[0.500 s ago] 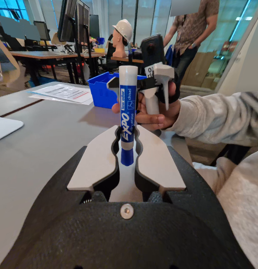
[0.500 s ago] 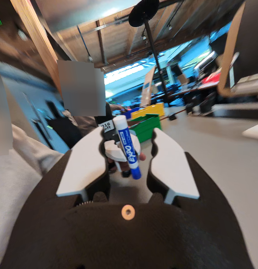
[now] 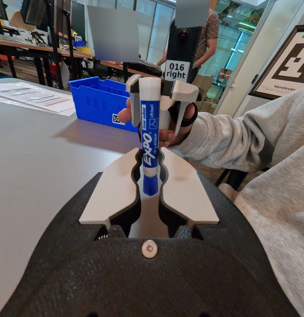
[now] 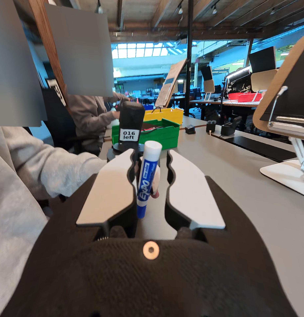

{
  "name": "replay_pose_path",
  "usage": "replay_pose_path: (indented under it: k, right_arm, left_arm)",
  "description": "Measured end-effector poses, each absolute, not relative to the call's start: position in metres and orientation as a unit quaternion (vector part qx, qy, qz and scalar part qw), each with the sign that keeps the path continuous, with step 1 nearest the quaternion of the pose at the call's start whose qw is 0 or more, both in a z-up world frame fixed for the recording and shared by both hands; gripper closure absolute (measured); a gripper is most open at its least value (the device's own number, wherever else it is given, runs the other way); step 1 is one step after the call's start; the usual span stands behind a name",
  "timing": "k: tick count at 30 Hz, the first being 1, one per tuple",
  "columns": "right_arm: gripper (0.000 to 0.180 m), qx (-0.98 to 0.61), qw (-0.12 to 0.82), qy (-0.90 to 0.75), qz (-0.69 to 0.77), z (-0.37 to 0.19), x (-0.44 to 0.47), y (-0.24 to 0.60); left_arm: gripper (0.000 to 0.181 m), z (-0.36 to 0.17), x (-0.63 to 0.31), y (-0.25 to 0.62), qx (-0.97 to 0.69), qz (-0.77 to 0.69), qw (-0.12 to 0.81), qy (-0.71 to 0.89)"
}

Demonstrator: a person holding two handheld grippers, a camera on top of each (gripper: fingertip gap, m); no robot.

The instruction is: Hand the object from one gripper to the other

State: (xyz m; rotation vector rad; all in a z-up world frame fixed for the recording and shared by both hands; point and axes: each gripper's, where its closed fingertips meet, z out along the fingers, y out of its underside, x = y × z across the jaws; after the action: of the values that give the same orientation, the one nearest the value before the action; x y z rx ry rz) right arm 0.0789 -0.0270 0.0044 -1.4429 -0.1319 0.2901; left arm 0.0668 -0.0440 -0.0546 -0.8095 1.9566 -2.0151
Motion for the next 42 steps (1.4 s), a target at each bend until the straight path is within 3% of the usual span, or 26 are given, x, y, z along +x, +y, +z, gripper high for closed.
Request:
replay_pose_path:
  k: [5,11,15,18,23,29,32,35,42]
  right_arm:
    - [0.157,-0.663,0.735,-0.072,0.122,0.003,0.073,-0.025]
    - [0.159,-0.663,0.733,-0.064,0.137,0.005,0.073,-0.026]
    - [0.159,-0.664,0.734,-0.057,0.133,0.007,0.077,-0.028]
    - [0.159,-0.662,0.736,-0.052,0.131,0.015,0.079,-0.031]
    - [0.159,-0.665,0.740,-0.061,0.084,0.056,0.087,-0.048]
    - [0.158,-0.691,0.718,-0.006,-0.079,0.118,0.146,-0.115]
    - [0.159,-0.721,0.661,0.065,-0.196,0.119,0.202,-0.167]
    - [0.159,-0.770,0.541,0.167,-0.295,0.084,0.270,-0.229]
    - [0.158,-0.827,0.313,0.360,-0.298,-0.031,0.351,-0.338]
  left_arm:
    - [0.161,-0.056,0.063,-0.049,-0.265,-0.686,0.100,0.670]
    - [0.160,-0.053,0.063,-0.048,-0.267,-0.695,0.097,0.661]
    - [0.127,-0.049,0.067,-0.043,-0.282,-0.707,0.097,0.641]
    - [0.115,-0.047,0.071,-0.039,-0.292,-0.715,0.104,0.627]
    - [0.113,-0.047,0.075,-0.032,-0.308,-0.719,0.110,0.613]
    - [0.117,-0.050,0.078,-0.028,-0.320,-0.718,0.108,0.609]
    - [0.119,-0.051,0.078,-0.030,-0.319,-0.714,0.110,0.614]
    - [0.120,-0.054,0.078,-0.033,-0.319,-0.707,0.110,0.621]
    - [0.122,-0.060,0.078,-0.038,-0.315,-0.688,0.123,0.642]
